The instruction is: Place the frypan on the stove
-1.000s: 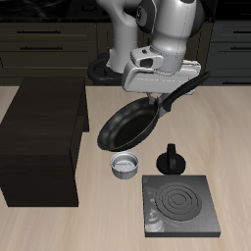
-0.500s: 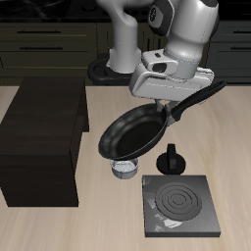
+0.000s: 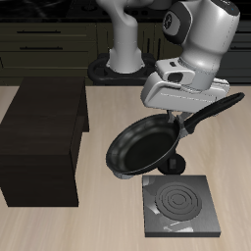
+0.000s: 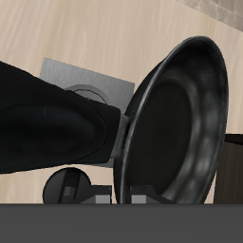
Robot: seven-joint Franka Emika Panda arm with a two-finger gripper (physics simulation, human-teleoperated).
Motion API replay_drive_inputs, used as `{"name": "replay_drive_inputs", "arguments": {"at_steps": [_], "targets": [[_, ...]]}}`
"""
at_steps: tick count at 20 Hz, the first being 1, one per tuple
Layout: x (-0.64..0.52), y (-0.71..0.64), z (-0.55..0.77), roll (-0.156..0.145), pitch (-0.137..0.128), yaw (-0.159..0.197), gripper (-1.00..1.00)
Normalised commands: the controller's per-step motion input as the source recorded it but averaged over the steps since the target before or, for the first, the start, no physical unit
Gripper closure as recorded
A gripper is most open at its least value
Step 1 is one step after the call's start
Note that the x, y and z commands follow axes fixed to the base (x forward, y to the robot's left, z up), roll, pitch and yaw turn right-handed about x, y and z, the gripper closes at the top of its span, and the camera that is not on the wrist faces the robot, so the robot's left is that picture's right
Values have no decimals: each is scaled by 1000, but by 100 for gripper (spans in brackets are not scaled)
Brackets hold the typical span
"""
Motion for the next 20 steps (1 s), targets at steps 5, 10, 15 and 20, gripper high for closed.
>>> {"name": "replay_drive_inputs", "arguments": {"at_steps": [5,10,15,20], "targets": [[440,194,-40,-10,14,-23,100],[266,160,17,-10,16,-35,100],[152,186,-59,-7,15,-23,100],[191,67,-262,-3,32,12,100]]}}
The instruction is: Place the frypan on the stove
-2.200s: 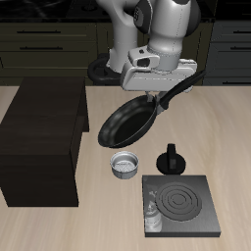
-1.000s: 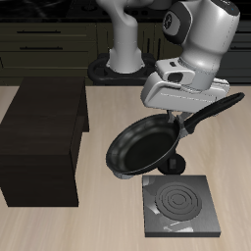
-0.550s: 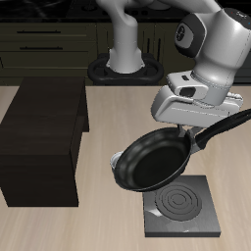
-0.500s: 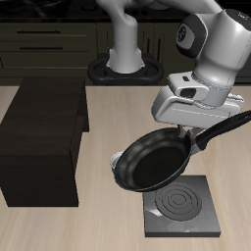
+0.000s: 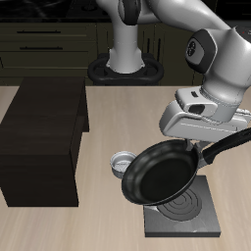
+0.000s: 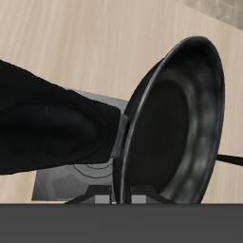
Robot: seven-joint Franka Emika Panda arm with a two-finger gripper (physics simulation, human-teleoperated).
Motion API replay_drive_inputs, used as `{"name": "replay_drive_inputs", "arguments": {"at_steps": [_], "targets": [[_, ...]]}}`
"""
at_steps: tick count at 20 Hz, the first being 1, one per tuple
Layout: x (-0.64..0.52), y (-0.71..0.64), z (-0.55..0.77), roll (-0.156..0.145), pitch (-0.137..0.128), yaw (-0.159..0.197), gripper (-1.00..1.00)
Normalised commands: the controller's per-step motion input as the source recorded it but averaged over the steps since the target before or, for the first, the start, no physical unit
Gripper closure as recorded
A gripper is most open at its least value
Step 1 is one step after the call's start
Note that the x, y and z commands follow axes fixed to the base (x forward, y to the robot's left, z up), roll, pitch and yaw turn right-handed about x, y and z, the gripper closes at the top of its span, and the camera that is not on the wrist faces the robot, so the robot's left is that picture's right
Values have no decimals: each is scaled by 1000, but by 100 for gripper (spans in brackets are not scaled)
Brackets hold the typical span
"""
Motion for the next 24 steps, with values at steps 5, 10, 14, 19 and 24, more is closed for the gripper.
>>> {"name": "replay_drive_inputs", "arguments": {"at_steps": [5,10,14,19,24], "targets": [[164,94,-264,-1,23,26,100],[125,100,-398,-13,66,14,100],[22,190,-448,-35,81,21,100],[-50,208,-263,19,61,-2,-100],[-55,18,-19,-7,14,-5,-100]]}}
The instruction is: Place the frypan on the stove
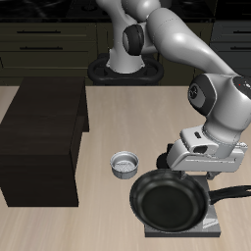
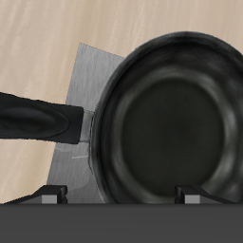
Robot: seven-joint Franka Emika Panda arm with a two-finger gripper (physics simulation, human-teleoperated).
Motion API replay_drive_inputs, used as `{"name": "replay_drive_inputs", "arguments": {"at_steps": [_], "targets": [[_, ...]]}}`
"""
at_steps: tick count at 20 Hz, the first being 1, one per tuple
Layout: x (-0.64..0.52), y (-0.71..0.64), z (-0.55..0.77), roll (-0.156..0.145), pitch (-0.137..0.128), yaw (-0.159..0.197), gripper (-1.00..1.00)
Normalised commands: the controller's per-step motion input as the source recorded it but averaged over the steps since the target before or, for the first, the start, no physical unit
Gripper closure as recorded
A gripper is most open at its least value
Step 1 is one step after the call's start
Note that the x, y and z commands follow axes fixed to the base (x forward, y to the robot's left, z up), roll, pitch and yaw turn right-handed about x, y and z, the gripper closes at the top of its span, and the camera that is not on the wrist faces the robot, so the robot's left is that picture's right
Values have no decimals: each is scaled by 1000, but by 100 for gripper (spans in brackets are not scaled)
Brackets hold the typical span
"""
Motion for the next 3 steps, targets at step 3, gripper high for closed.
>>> {"name": "replay_drive_inputs", "arguments": {"at_steps": [3], "targets": [[-173,-47,84,5,-15,-3,-100]]}}
